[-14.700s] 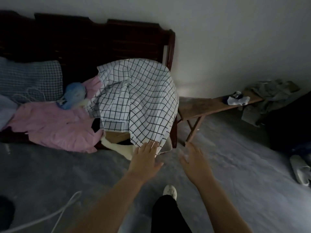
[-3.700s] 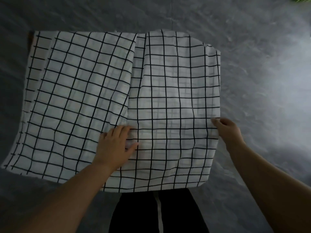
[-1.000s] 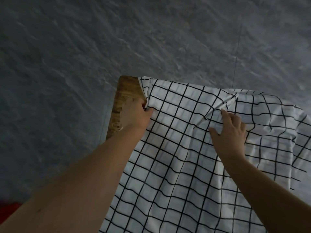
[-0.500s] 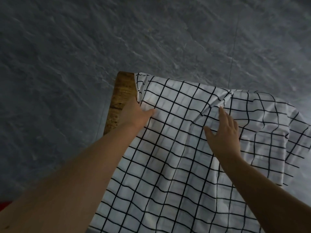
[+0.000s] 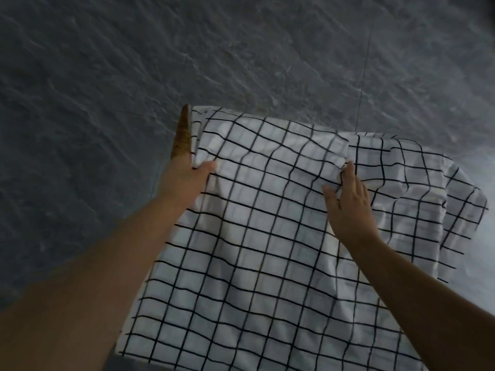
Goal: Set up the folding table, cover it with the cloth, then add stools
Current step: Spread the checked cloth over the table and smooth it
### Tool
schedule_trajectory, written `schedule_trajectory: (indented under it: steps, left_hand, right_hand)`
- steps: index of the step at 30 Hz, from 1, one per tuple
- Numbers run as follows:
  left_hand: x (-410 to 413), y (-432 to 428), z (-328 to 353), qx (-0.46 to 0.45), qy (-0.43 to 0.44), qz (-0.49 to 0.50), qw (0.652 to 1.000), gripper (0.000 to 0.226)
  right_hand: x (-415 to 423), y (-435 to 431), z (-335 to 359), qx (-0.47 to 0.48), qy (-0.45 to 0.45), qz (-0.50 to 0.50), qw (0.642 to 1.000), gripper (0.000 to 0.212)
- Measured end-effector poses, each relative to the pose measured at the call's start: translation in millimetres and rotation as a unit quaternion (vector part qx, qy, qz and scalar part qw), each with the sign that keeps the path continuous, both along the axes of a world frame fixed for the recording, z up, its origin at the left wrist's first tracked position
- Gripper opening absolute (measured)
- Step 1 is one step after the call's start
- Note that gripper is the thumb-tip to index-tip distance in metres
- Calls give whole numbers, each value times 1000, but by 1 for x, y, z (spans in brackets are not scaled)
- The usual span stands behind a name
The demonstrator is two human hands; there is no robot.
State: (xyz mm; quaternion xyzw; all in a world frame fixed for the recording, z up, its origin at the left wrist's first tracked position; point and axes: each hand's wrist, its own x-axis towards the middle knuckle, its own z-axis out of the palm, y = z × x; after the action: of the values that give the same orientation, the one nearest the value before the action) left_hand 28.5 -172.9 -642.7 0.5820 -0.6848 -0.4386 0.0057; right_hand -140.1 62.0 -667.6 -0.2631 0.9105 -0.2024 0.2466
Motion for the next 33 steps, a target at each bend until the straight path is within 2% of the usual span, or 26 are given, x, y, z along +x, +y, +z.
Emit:
schedule_trajectory:
  steps: [4,7,9,10,14,23,25,27,28,29,31,33]
  left_hand:
    - [49,-29,3,-1,38,51,998,49]
    - [86,-42,-5,58,-10,57,997,99]
    - [98,-48,-12,92,-35,49,994,119]
    - [97,-49,-11,107,-34,47,993,122]
    - [89,-57,-19,112,5,95,989,89]
    - [103,-42,-36,14,-52,161,985,47]
    - [97,-45,-35,0,-71,175,982,59]
    - [84,-53,-31,-67,-153,143,976,90]
    - [74,-54,-25,-125,-175,118,969,95]
    - [61,-53,-19,-193,-158,82,965,92]
    - [28,-42,-9,-298,-79,-70,949,75]
    - [-8,-24,-13,-316,-78,-253,911,65]
  right_hand:
    - [4,0,-1,45,35,142,988,66]
    - [13,-6,-3,68,68,214,972,77]
    - [18,-7,-3,93,113,189,971,87]
    - [20,-7,-4,106,130,161,973,93]
    - [21,-4,-13,145,89,64,983,109]
    - [25,-5,-12,174,61,82,979,116]
    - [23,-7,-8,159,49,70,984,111]
    - [14,-9,-2,122,50,25,991,96]
    - [5,-10,1,100,69,2,993,85]
    - [-6,-10,3,81,99,-12,992,76]
    - [-34,-7,4,59,145,3,988,65]
    - [-62,-4,2,63,158,51,984,62]
